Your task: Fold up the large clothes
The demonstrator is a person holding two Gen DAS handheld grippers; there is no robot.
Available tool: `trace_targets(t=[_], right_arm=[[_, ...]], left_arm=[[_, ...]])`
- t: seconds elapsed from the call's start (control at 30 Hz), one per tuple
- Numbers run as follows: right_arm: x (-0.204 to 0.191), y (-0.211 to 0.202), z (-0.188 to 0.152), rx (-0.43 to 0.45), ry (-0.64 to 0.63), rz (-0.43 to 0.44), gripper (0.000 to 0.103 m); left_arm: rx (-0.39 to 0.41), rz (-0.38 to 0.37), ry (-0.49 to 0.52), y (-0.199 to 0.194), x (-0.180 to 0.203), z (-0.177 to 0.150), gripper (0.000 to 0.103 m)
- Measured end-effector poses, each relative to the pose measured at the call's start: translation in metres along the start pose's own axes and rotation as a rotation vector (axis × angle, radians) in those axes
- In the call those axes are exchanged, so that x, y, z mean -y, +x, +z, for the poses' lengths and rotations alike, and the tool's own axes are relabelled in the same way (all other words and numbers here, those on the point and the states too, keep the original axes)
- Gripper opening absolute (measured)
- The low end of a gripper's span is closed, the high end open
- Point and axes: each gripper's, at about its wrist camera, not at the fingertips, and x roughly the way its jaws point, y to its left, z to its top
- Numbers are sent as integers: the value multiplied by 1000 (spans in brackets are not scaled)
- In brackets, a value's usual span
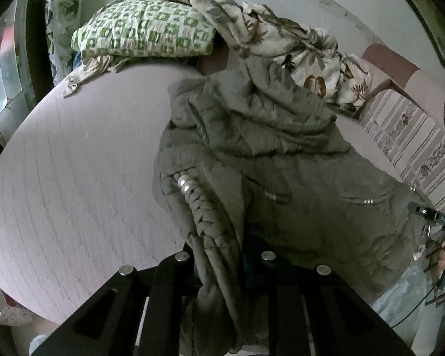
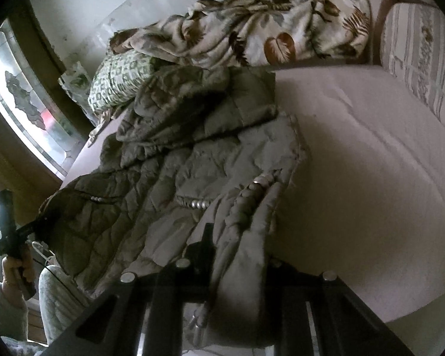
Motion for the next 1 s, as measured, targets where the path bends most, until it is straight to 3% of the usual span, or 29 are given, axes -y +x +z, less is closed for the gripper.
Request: trace_targets(t=[0.3, 0.7, 1.0], right_arm=[[-1, -16, 38, 54, 29, 57, 19], [-6, -17, 106, 106, 21, 49, 18], [-1, 1, 151, 119, 58, 55, 18]], left_arm=[[16, -57, -110, -1, -5, 46, 16], [68, 12, -88, 7, 10, 120, 16], [92, 53, -87, 26, 11, 156, 16]])
